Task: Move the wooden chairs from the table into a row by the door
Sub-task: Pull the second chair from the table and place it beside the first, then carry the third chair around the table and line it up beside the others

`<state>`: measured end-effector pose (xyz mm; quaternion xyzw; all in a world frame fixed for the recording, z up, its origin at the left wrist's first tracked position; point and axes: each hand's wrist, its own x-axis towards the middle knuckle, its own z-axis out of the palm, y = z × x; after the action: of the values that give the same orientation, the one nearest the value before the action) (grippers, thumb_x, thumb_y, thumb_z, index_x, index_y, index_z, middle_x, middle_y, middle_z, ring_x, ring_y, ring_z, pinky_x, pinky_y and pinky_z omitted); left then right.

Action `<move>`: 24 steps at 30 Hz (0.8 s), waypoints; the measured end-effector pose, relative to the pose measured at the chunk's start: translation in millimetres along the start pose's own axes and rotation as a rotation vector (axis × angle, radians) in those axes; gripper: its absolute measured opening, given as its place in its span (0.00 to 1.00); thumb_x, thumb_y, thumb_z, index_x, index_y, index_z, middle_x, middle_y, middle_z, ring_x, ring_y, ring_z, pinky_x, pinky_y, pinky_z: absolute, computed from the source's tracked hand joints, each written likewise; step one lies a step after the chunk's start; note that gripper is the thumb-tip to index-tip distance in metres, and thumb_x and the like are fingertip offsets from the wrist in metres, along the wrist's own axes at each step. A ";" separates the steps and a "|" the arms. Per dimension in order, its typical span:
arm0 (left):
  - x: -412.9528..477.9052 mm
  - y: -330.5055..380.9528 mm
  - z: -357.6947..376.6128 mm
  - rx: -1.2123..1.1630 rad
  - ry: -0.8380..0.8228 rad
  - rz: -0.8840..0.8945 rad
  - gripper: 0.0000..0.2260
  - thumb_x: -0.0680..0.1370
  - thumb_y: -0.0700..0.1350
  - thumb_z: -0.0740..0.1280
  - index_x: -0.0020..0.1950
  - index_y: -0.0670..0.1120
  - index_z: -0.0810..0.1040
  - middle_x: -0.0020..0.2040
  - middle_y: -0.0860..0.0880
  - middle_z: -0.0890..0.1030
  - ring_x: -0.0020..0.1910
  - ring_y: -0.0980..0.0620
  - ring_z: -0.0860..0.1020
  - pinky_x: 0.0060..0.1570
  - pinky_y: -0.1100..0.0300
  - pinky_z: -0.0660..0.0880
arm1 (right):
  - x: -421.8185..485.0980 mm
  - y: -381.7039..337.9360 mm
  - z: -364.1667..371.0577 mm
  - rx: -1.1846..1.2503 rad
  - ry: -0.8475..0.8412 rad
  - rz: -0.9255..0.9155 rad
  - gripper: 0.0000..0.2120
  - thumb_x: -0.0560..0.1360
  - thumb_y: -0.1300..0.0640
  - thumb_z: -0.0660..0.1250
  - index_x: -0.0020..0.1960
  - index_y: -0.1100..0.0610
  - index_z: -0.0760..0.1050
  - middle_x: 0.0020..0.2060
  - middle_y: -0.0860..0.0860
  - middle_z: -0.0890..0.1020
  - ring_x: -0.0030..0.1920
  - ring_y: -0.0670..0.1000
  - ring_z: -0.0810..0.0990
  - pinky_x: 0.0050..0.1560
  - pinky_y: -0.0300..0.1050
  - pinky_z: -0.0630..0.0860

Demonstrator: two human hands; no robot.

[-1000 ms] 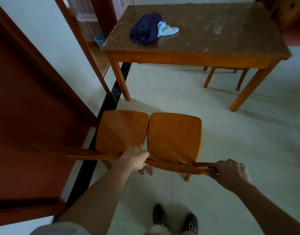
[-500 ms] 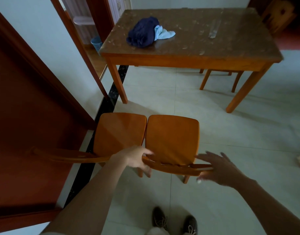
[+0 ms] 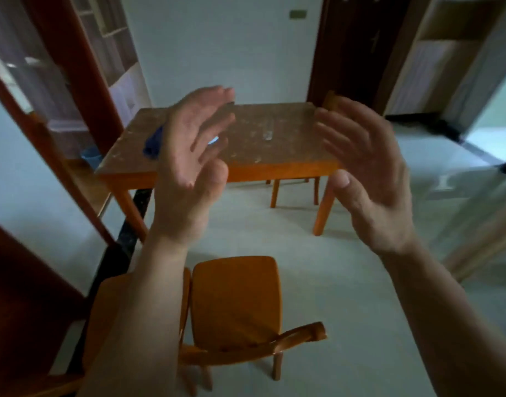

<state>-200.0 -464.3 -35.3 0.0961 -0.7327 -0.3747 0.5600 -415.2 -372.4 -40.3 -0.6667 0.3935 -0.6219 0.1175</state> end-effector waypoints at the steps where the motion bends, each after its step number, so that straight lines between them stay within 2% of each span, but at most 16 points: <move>1: 7.6 0.0 16.4 0.000 -0.028 0.020 0.29 0.78 0.69 0.66 0.75 0.56 0.67 0.77 0.39 0.70 0.77 0.39 0.71 0.73 0.38 0.70 | 3.6 -5.5 -16.9 -0.040 0.022 -0.018 0.34 0.80 0.47 0.70 0.78 0.62 0.61 0.74 0.64 0.73 0.75 0.61 0.75 0.74 0.63 0.72; 3: 20.2 -2.1 51.8 0.028 -0.095 0.016 0.31 0.77 0.69 0.67 0.75 0.57 0.67 0.77 0.40 0.70 0.78 0.43 0.71 0.73 0.35 0.70 | 4.4 -10.4 -52.9 -0.079 0.070 -0.025 0.33 0.79 0.51 0.70 0.78 0.62 0.61 0.73 0.65 0.74 0.74 0.62 0.76 0.73 0.65 0.73; 5: 33.8 -6.8 88.9 0.028 -0.176 0.004 0.31 0.77 0.69 0.67 0.76 0.58 0.69 0.78 0.42 0.71 0.77 0.45 0.71 0.73 0.36 0.70 | -0.1 -12.0 -91.6 -0.104 0.142 -0.046 0.34 0.80 0.44 0.70 0.77 0.61 0.62 0.73 0.63 0.74 0.73 0.61 0.76 0.72 0.63 0.74; 8: 59.8 -15.4 146.8 0.018 -0.257 0.051 0.34 0.78 0.68 0.68 0.78 0.51 0.67 0.78 0.41 0.70 0.77 0.46 0.71 0.73 0.43 0.71 | -9.7 -6.9 -157.1 -0.137 0.205 -0.092 0.35 0.80 0.38 0.67 0.77 0.59 0.64 0.73 0.61 0.75 0.73 0.59 0.77 0.71 0.60 0.75; 14: 99.7 -40.1 288.9 -0.049 -0.236 0.136 0.28 0.78 0.65 0.70 0.73 0.53 0.68 0.75 0.42 0.73 0.75 0.40 0.73 0.73 0.41 0.70 | -30.5 19.8 -307.7 -0.188 0.276 -0.152 0.28 0.81 0.39 0.68 0.74 0.53 0.69 0.72 0.61 0.77 0.72 0.61 0.78 0.69 0.57 0.76; 17: 123.7 -57.5 361.6 -0.082 -0.228 0.155 0.26 0.78 0.65 0.71 0.72 0.58 0.69 0.74 0.44 0.73 0.75 0.41 0.73 0.74 0.41 0.70 | -33.3 35.2 -379.5 -0.217 0.284 -0.121 0.26 0.81 0.40 0.69 0.74 0.50 0.70 0.71 0.60 0.77 0.71 0.61 0.79 0.69 0.56 0.75; 20: 152.8 -75.9 409.6 -0.099 -0.200 0.131 0.25 0.77 0.65 0.71 0.72 0.63 0.71 0.75 0.45 0.73 0.76 0.41 0.72 0.75 0.37 0.68 | -23.7 56.3 -438.6 -0.211 0.286 -0.087 0.27 0.80 0.40 0.69 0.74 0.51 0.70 0.72 0.60 0.77 0.71 0.61 0.78 0.69 0.56 0.75; 24: 190.3 -107.6 449.1 -0.045 -0.235 0.126 0.28 0.77 0.66 0.70 0.73 0.57 0.68 0.75 0.44 0.72 0.77 0.42 0.71 0.75 0.38 0.67 | 7.2 101.1 -485.5 -0.207 0.257 -0.077 0.28 0.80 0.39 0.69 0.74 0.52 0.69 0.72 0.59 0.77 0.71 0.60 0.79 0.69 0.55 0.76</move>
<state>-698.3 -448.0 -4.9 -0.0073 -0.7892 -0.3641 0.4945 -901.6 -282.7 -3.8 -0.6051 0.4413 -0.6622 -0.0271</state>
